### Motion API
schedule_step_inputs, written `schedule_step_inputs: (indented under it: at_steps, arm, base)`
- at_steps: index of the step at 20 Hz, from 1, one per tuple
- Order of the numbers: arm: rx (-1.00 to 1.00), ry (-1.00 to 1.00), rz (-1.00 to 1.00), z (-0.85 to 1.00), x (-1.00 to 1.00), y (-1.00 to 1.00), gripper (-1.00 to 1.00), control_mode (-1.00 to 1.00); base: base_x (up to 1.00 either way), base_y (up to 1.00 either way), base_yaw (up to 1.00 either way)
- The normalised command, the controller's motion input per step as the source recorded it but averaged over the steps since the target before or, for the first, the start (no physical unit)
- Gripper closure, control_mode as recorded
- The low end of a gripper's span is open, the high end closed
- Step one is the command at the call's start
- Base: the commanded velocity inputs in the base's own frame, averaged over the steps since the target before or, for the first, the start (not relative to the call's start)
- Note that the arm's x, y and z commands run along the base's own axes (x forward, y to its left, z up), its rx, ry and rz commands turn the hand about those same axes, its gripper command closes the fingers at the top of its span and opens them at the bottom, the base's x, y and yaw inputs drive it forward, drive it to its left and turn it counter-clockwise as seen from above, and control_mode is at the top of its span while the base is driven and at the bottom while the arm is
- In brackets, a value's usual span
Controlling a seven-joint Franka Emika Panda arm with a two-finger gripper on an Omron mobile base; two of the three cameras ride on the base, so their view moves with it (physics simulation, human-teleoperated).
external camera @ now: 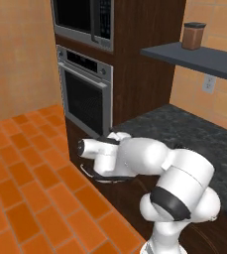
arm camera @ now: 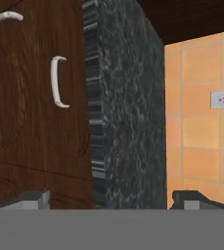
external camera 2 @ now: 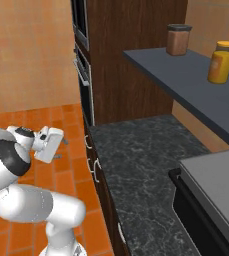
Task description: Take a straw from the drawer in front and place it inside the glass cup on the dining counter.
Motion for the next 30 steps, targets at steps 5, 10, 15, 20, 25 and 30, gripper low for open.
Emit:
schedule_step_inputs:
  at_steps: [5,10,15,20,25,30]
  arm:
    - [-0.09,0.0,0.0,-0.65,0.16,-0.38,-1.0,-1.0]
    - [-0.1,0.0,0.0,-0.54,0.19,-0.35,-1.0,-1.0]
    - [-0.12,-0.13,-0.01,-0.32,0.02,-0.15,-1.0,-1.0]
    - [-0.12,-0.16,-0.02,-0.23,0.06,-0.16,-1.0,-1.0]
    - [-0.08,-0.16,-0.01,-0.26,0.3,-0.08,-1.0,-1.0]
    - [-0.05,-0.11,0.0,-0.34,0.37,0.0,-1.0,-1.0]
  base:
    - [0.0,0.0,0.0]
    - [0.0,0.0,0.0]
    - [0.0,0.0,0.0]
    - [0.0,0.0,0.0]
    - [0.0,0.0,0.0]
    - [0.0,0.0,0.0]
